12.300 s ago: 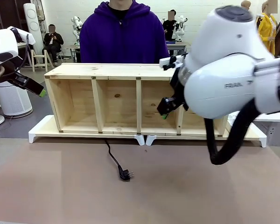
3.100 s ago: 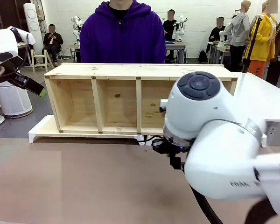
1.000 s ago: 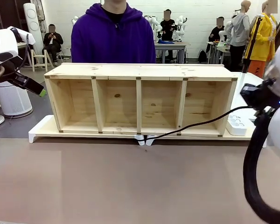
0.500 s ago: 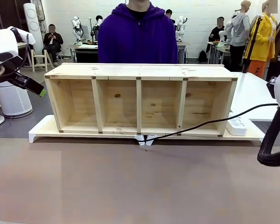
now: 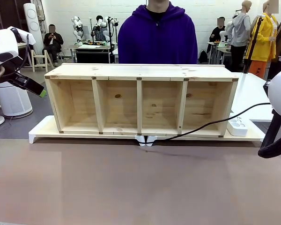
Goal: Perform cable management.
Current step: Pull the grasped Power Cable to the location of the Power Strip.
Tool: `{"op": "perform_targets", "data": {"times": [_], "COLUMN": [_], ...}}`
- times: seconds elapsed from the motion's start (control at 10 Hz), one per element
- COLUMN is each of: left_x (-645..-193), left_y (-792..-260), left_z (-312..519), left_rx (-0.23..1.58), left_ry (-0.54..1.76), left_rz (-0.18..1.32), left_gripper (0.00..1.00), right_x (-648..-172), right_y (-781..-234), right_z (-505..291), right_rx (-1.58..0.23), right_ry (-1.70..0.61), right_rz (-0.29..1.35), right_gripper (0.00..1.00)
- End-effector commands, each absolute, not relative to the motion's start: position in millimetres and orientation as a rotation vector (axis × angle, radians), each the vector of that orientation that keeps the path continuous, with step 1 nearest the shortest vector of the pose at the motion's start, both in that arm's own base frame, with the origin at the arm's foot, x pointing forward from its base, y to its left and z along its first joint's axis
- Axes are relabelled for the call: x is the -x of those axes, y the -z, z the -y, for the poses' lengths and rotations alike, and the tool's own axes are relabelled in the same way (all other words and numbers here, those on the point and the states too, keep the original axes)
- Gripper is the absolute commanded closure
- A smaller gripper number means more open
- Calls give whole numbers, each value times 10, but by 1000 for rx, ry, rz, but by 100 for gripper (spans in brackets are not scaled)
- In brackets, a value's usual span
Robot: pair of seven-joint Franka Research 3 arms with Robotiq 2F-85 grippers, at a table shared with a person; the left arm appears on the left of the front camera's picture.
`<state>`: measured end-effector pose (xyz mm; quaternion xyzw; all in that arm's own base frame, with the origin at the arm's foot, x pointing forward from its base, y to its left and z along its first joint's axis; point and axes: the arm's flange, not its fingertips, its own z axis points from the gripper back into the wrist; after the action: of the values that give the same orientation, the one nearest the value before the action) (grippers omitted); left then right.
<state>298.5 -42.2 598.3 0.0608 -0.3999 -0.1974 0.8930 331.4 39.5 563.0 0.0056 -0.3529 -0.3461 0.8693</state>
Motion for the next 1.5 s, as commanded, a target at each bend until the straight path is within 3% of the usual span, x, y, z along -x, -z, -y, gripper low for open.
{"op": "perform_targets", "data": {"times": [0.0, 0.8, 1.4], "left_x": [-3006, -3006, -3006], "left_y": [-5985, -5985, -5985], "left_z": [436, 436, 436], "left_rx": [-117, -117, -117], "left_ry": [403, 403, 403], "left_rz": [844, 844, 844], "left_gripper": [0, 0, 0], "right_x": [-3317, -3391, -3811], "right_y": [-5515, -5585, -6021], "right_z": [-255, -345, 202], "right_rx": [-53, 8, 56], "right_ry": [556, 555, 93], "right_rz": [719, 719, 627], "right_gripper": [84, 84, 84]}}
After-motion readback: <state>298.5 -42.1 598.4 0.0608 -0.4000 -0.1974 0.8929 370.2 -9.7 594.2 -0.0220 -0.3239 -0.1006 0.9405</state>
